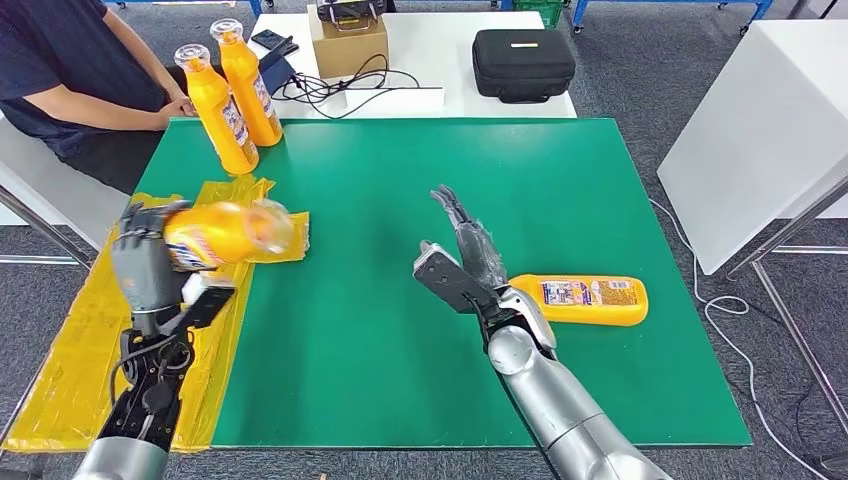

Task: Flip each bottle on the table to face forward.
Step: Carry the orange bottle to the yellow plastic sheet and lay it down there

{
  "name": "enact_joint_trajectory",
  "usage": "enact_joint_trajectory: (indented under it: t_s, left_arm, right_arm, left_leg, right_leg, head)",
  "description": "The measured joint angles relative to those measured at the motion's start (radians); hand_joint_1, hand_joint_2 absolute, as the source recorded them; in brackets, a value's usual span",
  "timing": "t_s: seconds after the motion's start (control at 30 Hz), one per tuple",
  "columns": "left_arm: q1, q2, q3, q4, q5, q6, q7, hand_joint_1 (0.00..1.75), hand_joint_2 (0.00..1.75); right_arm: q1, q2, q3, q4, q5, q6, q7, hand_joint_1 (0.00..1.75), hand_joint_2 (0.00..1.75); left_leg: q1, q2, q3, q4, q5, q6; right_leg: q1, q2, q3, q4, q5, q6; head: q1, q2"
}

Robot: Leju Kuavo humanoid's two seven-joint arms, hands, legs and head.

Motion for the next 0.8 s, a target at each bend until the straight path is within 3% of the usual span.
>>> enact_joint_trajectory:
  t_s: [0.1,0.2,0.27,0.47,0.8]
  left_arm:
    - [-0.070,0.018,0.100,0.184,-0.286,0.004,0.080,1.75,1.75]
    - [-0.093,0.054,0.164,0.296,-0.482,0.005,0.219,1.75,1.75]
    - [-0.097,0.071,0.207,0.344,-0.562,0.005,0.240,1.75,1.75]
    - [-0.094,0.101,0.306,0.435,-0.615,0.006,0.249,1.75,1.75]
    - [-0.103,0.113,0.321,0.527,-0.668,0.006,0.280,1.75,1.75]
  right_arm:
    - [0.000,-0.006,0.000,-0.017,-0.004,0.028,-0.001,0.00,0.00]
    - [0.000,-0.015,0.000,-0.034,-0.015,0.049,-0.002,0.00,0.00]
    - [0.003,-0.027,0.001,-0.051,-0.026,0.054,-0.007,0.00,0.00]
    - [0.053,-0.085,0.003,-0.130,-0.041,0.047,-0.019,0.00,0.00]
    - [0.111,-0.148,0.008,-0.204,-0.057,0.043,-0.026,0.00,0.00]
  left_leg:
    - [0.000,0.004,0.001,0.000,0.000,0.000]
    - [0.000,0.007,0.001,0.000,0.000,0.000]
    - [0.000,0.005,0.000,0.000,0.000,0.000]
    - [0.000,0.005,-0.001,0.000,0.000,0.000]
    - [0.000,0.005,0.000,0.000,0.000,0.000]
  right_leg:
    - [0.000,0.004,0.000,0.001,0.001,0.000]
    - [0.000,0.008,-0.002,0.001,0.003,-0.002]
    - [0.000,0.007,-0.003,0.001,0.003,-0.002]
    - [0.000,0.006,-0.003,0.001,0.002,-0.002]
    - [0.000,0.005,-0.003,0.001,0.003,-0.002]
  head:
    - [0.000,0.000]
    - [0.000,0.000]
    - [0.000,0.000]
    - [0.000,0.000]
    - [0.000,0.000]
